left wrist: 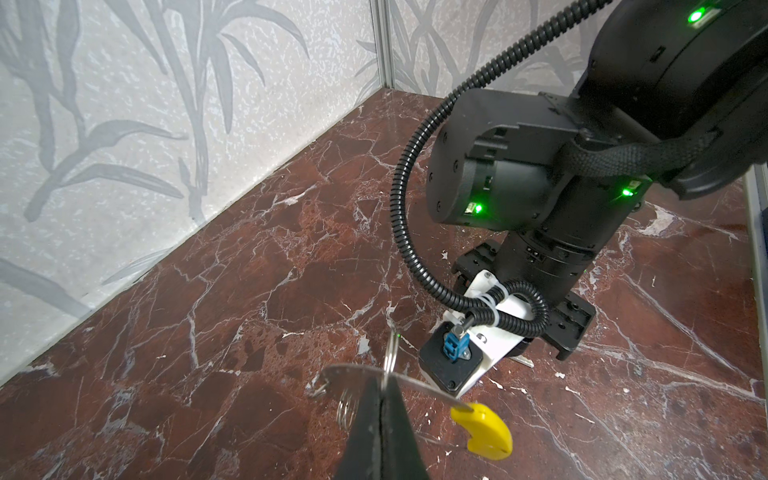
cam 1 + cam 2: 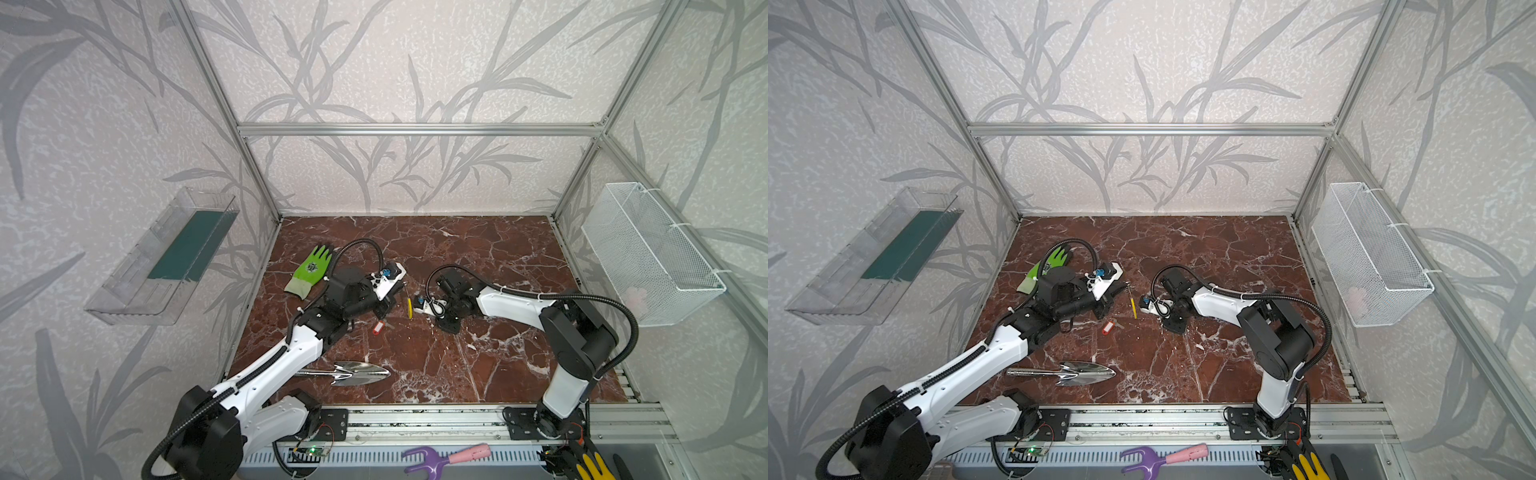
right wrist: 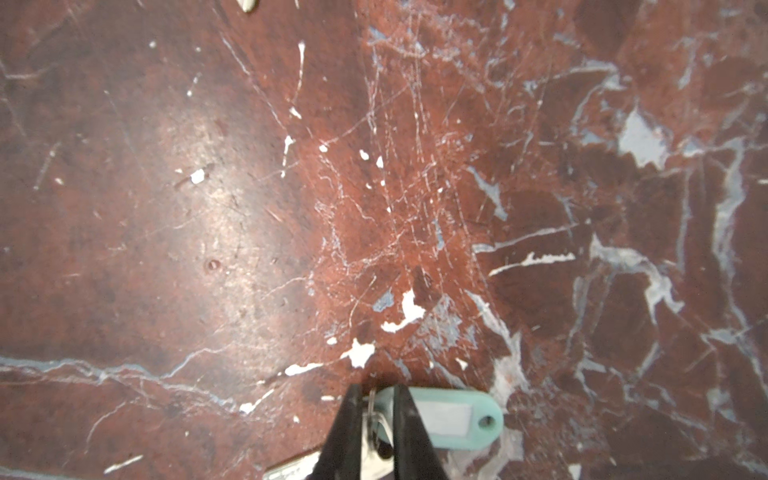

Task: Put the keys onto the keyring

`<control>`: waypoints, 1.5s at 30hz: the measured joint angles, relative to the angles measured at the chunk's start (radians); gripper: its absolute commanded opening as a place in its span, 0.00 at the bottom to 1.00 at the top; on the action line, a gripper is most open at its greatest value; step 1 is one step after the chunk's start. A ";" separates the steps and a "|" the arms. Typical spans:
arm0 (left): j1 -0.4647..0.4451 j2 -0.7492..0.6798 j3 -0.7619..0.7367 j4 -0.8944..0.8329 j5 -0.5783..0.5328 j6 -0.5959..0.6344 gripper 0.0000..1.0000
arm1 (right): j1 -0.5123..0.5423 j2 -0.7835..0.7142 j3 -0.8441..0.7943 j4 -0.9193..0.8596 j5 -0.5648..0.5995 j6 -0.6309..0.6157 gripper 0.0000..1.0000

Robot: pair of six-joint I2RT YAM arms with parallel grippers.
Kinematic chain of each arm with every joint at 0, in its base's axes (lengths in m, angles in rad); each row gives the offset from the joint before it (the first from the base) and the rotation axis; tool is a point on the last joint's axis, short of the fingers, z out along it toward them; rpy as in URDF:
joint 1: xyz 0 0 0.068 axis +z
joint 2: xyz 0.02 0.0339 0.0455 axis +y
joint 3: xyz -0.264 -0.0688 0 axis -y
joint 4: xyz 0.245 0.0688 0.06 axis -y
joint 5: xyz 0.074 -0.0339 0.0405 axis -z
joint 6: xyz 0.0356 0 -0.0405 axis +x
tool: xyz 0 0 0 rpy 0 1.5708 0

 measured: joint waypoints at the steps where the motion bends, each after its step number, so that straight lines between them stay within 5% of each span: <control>1: 0.000 0.000 0.000 0.000 0.000 0.000 0.00 | 0.000 0.000 0.000 -0.001 0.000 0.001 0.19; 32: 0.000 0.000 0.000 0.000 0.000 0.000 0.00 | -0.033 -0.026 -0.001 -0.045 -0.020 -0.005 0.17; 45: 0.000 0.002 0.000 0.000 0.000 0.000 0.00 | -0.033 -0.016 -0.001 -0.053 -0.028 -0.004 0.08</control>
